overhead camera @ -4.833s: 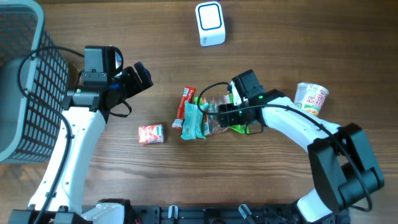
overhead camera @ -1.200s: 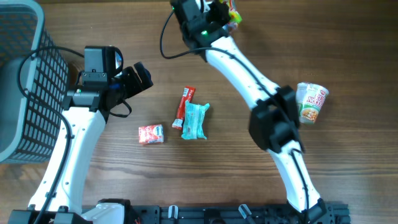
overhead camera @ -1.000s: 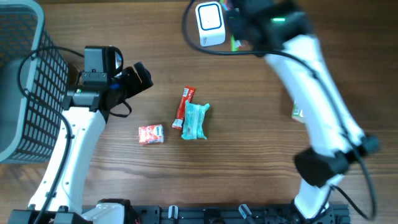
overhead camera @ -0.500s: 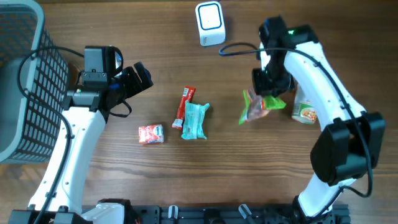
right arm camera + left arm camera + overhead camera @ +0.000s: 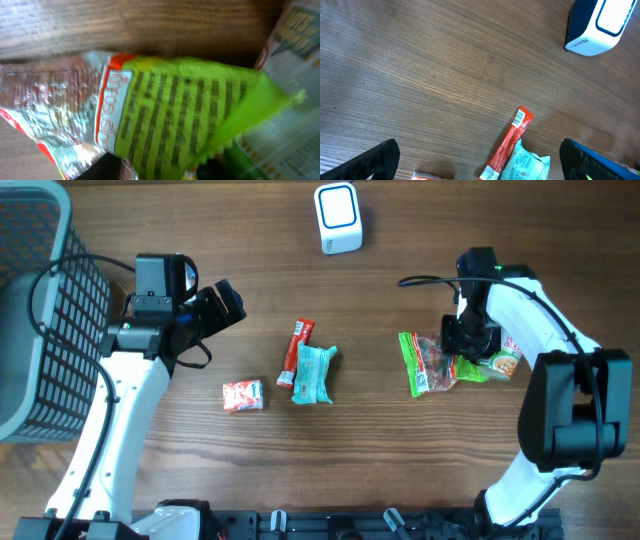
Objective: Scan the item barcode
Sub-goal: 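Place the green snack bags beside the cup noodles on the right, then reach the right gripper to the pale green tissue pack and grasp it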
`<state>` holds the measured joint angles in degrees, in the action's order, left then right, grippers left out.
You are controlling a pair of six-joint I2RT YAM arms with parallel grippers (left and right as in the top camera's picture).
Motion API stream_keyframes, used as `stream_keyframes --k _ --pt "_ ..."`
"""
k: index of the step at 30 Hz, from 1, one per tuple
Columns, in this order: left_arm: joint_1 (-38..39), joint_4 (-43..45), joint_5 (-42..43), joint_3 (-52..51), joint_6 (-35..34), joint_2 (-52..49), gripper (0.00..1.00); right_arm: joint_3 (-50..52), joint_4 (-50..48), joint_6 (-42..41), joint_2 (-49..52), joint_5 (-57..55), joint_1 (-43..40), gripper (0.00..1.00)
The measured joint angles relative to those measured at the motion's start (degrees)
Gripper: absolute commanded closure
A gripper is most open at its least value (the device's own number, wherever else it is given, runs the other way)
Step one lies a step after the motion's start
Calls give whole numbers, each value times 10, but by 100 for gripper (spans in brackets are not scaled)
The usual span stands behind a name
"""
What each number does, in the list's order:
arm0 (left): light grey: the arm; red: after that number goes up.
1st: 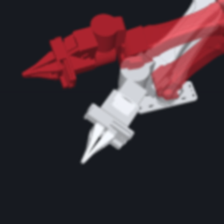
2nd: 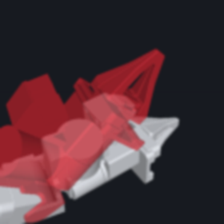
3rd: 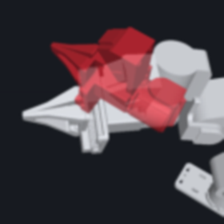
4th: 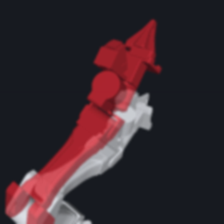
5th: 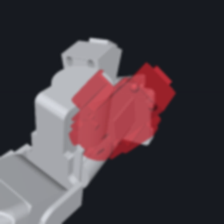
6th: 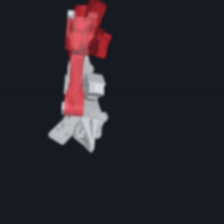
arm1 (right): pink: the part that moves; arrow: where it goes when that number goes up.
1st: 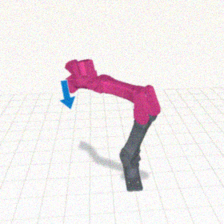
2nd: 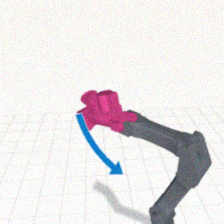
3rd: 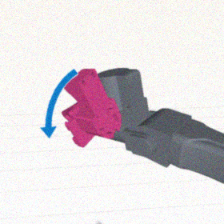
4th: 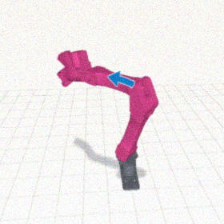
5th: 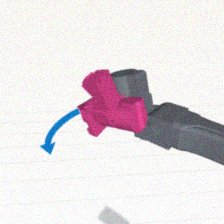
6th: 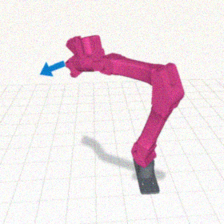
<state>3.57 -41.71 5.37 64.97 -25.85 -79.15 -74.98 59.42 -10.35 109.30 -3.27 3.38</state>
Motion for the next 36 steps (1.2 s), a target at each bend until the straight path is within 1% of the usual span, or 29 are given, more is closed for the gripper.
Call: stream_keyframes --k 2,4,5,6,8,10,11,13,14,16,21,24,26,28,29,30,31,33,36 --pt "0 0 0 0 0 0 0 -34 17 7 0 9 2 38" --pt "0 0 0 0 0 0 0 -68 28 20 -2 33 8 39" --pt "0 0 0 0 0 0 0 -83 33 36 -10 71 13 41" --pt "0 0 0 0 0 0 0 -90 36 63 -23 135 23 42" --pt "0 0 0 0 0 0 0 -92 49 87 -37 209 46 42" --pt "0 0 0 0 0 0 0 -78 30 87 -39 232 68 41" --pt "0 0 0 0 0 0 0 -54 7 78 -39 238 85 41" --pt "0 -1 0 0 0 0 0 -3 -57 57 -42 232 104 41" --pt "0 0 0 0 0 0 0 42 -100 40 -42 219 114 41" --pt "0 0 0 0 0 0 0 109 -128 23 -42 178 118 41" --pt "0 0 0 0 0 0 0 120 -110 -14 -42 22 108 41" --pt "0 0 0 0 0 0 0 120 -106 -15 -42 11 103 42" --pt "0 0 0 0 0 0 0 110 -94 -3 -45 69 103 39" --pt "0 0 0 0 0 0 0 94 -106 29 -70 204 103 37" --pt "0 0 0 0 0 0 0 87 -129 42 -97 310 103 35" --pt "0 0 0 0 0 0 0 81 -141 47 -118 384 104 32" --pt "0 0 0 0 0 0 0 80 -154 43 -127 420 105 27" --pt "0 0 0 0 0 0 0 78 -173 21 -131 455 116 24" --pt "0 0 0 0 0 0 0 79 -201 -30 -130 431 159 23"
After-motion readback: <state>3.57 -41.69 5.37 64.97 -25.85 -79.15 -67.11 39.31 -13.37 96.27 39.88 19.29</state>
